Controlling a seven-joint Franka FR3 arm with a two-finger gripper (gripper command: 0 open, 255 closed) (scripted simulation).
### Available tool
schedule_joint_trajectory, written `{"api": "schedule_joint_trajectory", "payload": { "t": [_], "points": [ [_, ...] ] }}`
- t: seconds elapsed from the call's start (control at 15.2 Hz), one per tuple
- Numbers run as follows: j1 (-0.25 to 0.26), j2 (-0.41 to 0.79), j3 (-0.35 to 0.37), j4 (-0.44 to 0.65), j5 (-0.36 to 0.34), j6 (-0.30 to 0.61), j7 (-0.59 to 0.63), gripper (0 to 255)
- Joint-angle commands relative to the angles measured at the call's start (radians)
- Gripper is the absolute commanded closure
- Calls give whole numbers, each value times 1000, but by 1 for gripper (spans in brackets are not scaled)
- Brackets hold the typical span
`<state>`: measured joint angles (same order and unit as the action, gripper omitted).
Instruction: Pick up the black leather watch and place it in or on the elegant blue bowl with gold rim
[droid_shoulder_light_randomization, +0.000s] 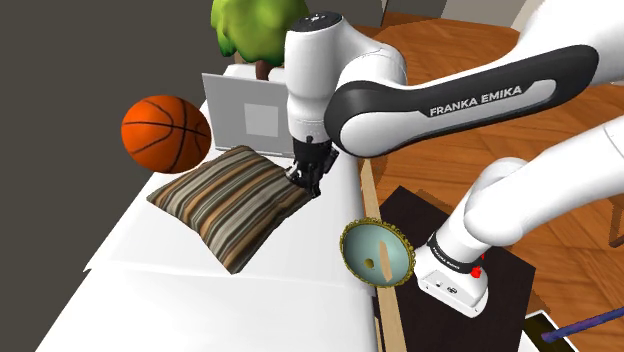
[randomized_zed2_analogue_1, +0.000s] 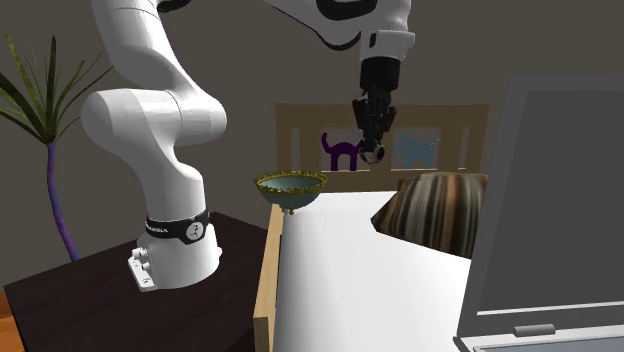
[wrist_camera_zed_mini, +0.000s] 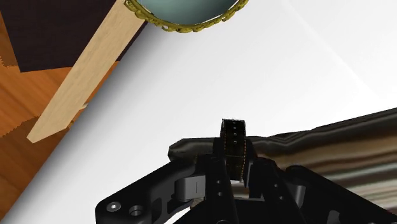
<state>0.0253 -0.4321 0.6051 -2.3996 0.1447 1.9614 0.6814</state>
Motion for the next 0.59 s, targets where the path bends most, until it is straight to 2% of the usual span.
{"api": "schedule_joint_trajectory", "payload": {
  "t": [0.0,0.53],
  "points": [
    [18,-43,-8,-24,20,-17,-6,255],
    [192,-385,-55,-247,151,-141,-3,255]
  ]
}}
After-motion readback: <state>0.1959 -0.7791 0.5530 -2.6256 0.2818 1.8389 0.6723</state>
